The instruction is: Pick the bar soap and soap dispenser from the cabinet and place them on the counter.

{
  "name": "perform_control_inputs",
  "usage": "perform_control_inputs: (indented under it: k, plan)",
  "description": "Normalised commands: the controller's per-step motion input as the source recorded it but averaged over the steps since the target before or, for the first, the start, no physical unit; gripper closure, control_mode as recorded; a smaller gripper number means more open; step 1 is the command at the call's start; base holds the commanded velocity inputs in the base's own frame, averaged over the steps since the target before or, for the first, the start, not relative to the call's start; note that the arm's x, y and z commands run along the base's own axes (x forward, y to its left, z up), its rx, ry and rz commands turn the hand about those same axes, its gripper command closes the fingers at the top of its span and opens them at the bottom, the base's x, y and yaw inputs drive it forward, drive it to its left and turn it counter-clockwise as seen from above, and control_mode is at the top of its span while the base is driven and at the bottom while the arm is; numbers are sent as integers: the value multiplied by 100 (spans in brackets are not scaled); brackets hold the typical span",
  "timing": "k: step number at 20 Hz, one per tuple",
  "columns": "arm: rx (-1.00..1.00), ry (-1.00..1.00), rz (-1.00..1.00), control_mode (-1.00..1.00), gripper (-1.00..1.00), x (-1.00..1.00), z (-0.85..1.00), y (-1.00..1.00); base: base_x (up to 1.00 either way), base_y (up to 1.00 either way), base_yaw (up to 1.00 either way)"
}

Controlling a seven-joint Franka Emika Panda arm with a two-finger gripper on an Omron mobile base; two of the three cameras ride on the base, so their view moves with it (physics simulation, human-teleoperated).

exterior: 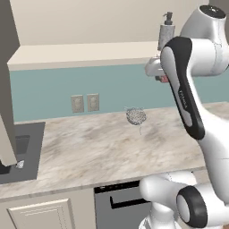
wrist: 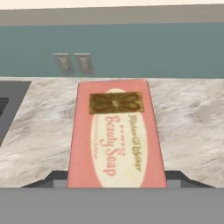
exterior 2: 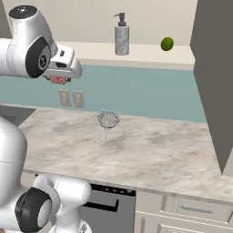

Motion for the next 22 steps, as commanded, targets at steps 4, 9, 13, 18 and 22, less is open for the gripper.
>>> perform_control_inputs:
  k: [4, 9, 13, 18, 22]
  plan:
    - [3, 1, 0, -100, 100, -48, -25, 0, 0, 0, 0]
    - [1, 0, 0, -100, 100, -25, -38, 1, 0, 0, 0]
    - [0, 0, 0, -100, 100, -22, -53, 5, 0, 0, 0]
    - [0, -1, 1, -100, 100, -15, -55, 13, 0, 0, 0]
    - [0, 0, 1, -100, 100, 0, -61, 15, 0, 0, 0]
